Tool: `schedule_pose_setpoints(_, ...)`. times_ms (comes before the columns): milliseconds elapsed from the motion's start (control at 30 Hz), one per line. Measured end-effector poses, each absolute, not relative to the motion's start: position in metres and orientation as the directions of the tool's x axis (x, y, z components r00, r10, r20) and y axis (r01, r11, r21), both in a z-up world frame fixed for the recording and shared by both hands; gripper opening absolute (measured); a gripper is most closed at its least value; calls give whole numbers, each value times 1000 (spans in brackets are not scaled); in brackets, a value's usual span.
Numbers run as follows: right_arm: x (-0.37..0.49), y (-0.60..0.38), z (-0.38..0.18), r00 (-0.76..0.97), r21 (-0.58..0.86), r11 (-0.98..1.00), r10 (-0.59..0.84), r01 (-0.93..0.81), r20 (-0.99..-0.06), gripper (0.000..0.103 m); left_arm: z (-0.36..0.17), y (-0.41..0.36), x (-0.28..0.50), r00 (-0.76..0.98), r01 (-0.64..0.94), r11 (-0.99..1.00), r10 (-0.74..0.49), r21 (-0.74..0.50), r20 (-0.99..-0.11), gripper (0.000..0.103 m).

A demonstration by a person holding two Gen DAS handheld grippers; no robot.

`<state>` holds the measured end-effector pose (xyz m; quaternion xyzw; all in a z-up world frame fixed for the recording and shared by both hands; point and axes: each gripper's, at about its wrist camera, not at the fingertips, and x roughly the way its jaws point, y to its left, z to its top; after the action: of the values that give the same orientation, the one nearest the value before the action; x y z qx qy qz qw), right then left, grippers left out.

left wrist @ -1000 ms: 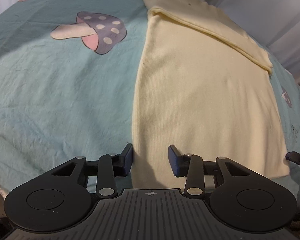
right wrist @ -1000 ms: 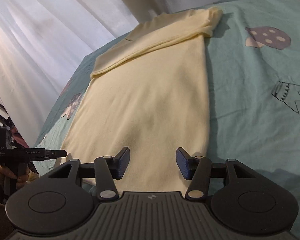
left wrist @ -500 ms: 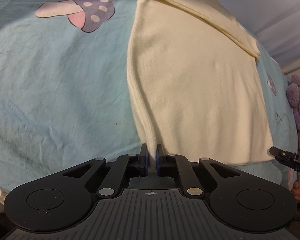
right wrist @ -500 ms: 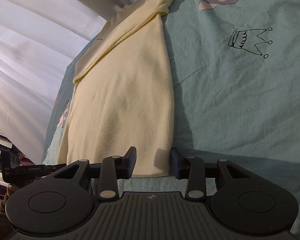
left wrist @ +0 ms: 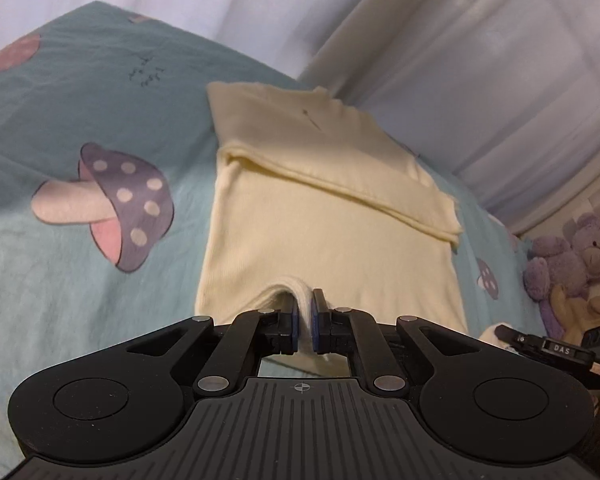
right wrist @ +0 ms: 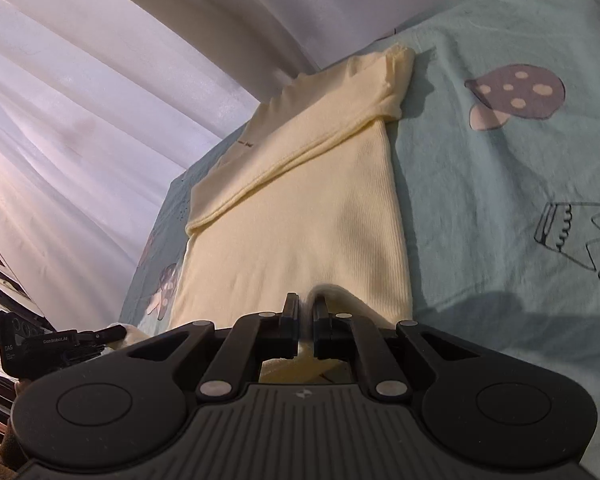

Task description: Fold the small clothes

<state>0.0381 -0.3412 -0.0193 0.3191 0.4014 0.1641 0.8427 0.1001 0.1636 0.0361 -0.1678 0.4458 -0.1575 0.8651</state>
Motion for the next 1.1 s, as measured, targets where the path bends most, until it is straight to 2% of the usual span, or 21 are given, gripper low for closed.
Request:
schedule_pose_setpoints(133, 89, -327, -9, 695, 550, 831, 441, -78, -568, 6, 33, 150, 149, 631, 109, 929, -339, -353, -698, 8)
schedule_pose_setpoints(333, 146, -310, -20, 754, 336, 941, 256, -50, -605, 6, -5, 131, 199, 637, 32, 977, -181, -209, -749, 10)
schedule_pose_setpoints(467, 151, -309, -27, 764, 283, 958, 221, -53, -606, 10, -16, 147, 199, 651, -6, 966, -192, -258, -734, 18)
schedule_pose_setpoints(500, 149, -311, -29, 766, 281, 959, 216, -48, -606, 19, -16, 150, 199, 655, -14, 967, -183, -254, -733, 23)
schedule_pose_setpoints(533, 147, -313, -30, 769, 266, 964, 192, -30, -609, 35, -17, 153, 199, 667, -29, 974, -150, -226, -730, 39)
schedule_pose_setpoints(567, 146, -316, -31, 776, 248, 969, 165, -12, -608, 44, -16, 156, 199, 681, -37, 978, -125, -204, -722, 46)
schedule_pose_setpoints(600, 144, -320, -31, 783, 236, 972, 147, 0, -604, 54, -16, 158, 199, 691, -33, 979, -121, -199, -713, 46)
schedule_pose_setpoints(800, 150, -324, -39, 750, 230, 972, 183, -42, -636, 54, -22, 151, 212, 663, 66, 971, -215, -230, -717, 52)
schedule_pose_setpoints(867, 154, -319, -42, 738, 226, 971, 204, -72, -643, 54, -26, 145, 216, 651, 92, 971, -228, -223, -724, 59)
schedule_pose_setpoints(1067, 168, -306, -48, 711, 209, 971, 228, -117, -665, 52, -24, 142, 214, 644, 183, 941, -334, -285, -689, 61)
schedule_pose_setpoints(1100, 169, -305, -49, 709, 208, 970, 234, -125, -665, 48, -23, 142, 212, 641, 202, 933, -356, -298, -680, 61)
